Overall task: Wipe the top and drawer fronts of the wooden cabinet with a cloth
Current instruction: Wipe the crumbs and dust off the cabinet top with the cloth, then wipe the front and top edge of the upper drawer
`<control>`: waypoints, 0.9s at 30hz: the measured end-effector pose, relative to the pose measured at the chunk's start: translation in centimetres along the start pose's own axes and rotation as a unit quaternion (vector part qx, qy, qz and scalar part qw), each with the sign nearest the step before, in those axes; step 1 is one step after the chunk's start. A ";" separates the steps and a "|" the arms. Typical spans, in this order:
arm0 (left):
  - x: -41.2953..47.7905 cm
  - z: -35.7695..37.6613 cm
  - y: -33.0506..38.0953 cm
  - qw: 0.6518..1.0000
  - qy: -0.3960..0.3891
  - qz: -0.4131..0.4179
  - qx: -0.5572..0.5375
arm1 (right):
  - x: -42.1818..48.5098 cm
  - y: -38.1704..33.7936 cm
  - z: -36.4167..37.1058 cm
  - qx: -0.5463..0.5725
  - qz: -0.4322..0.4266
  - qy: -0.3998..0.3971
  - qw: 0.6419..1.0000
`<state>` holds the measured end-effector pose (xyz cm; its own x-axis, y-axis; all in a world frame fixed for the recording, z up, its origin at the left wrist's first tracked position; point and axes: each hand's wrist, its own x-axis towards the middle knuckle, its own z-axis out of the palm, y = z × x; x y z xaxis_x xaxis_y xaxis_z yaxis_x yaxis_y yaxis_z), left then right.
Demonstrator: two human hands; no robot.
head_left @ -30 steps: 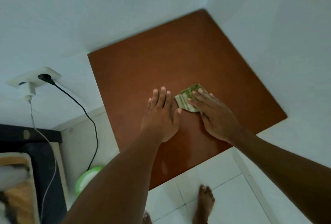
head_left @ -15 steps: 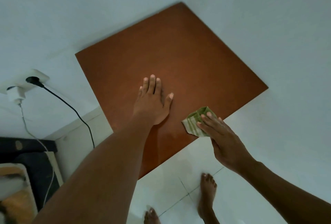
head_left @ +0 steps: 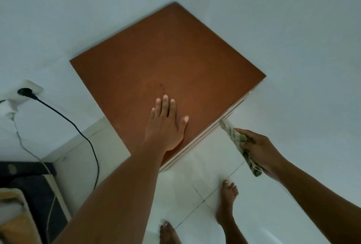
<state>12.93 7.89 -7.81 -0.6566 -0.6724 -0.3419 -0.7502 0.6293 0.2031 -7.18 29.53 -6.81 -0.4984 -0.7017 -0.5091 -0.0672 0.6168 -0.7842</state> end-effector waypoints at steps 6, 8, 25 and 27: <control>-5.8 4.0 2.2 0.997 0.056 0.055 0.017 | -1.0 1.4 1.7 0.026 0.005 -0.003 1.000; -7.0 5.2 3.0 0.995 0.071 0.068 0.032 | -0.5 2.4 2.0 -0.012 -0.015 -0.009 1.000; -4.2 11.5 2.5 0.884 0.410 0.108 0.197 | 11.9 15.3 9.7 -0.144 -0.405 0.316 0.846; -3.3 12.4 2.4 0.866 0.435 0.105 0.223 | 14.3 16.1 11.1 -0.122 -0.449 0.347 0.814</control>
<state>14.28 16.48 -17.52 -0.7310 -0.4411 0.5206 -0.6290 0.7313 -0.2635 -5.78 25.47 -30.62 -0.5170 -0.5904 0.6198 -0.8013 0.0792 -0.5930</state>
